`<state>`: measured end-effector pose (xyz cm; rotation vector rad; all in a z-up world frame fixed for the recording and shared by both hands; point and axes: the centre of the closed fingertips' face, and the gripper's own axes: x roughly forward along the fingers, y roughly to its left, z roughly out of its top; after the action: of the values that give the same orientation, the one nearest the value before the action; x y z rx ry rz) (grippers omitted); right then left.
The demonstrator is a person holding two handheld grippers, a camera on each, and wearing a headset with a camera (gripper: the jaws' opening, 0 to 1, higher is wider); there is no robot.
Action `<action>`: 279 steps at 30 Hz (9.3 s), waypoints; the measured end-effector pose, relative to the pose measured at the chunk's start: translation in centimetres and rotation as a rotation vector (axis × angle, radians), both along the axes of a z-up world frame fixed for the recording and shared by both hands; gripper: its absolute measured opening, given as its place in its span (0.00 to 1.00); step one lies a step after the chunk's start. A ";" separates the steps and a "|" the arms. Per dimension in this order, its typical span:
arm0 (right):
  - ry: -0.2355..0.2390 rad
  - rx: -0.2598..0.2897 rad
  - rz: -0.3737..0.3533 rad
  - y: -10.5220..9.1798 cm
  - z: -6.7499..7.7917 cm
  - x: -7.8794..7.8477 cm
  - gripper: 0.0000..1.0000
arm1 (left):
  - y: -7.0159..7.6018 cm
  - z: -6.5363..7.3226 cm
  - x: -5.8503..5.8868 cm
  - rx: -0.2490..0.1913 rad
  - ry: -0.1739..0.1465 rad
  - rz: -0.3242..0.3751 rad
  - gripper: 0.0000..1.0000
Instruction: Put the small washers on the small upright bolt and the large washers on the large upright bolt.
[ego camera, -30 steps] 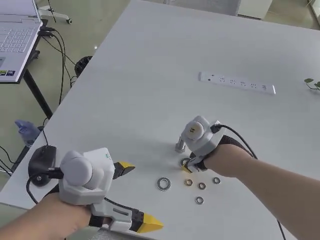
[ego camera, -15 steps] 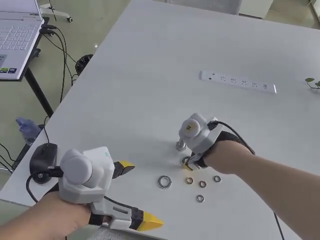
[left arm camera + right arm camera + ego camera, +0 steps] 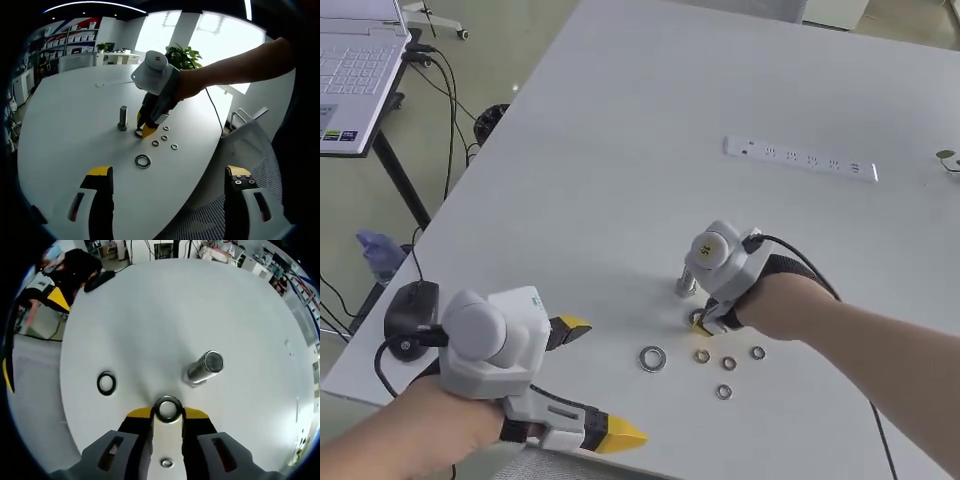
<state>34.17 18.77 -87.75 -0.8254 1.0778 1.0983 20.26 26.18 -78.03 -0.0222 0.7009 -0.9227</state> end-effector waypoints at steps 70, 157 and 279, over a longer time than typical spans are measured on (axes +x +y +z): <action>0.016 0.014 0.037 2.1 8.5 4.1 0.20 | -0.4 0.7 0.6 -0.018 -0.027 0.001 0.93; 0.012 -0.046 0.096 3.0 1.5 4.5 0.21 | 0.7 0.0 1.0 -0.019 0.001 0.002 0.91; -0.020 0.274 -0.069 -1.8 10.0 -1.8 0.41 | 0.1 0.2 1.1 0.051 -0.031 -0.017 0.96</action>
<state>32.37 16.94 -77.71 -0.5771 0.9074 1.1465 21.36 26.32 -77.81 0.0436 0.6965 -0.9193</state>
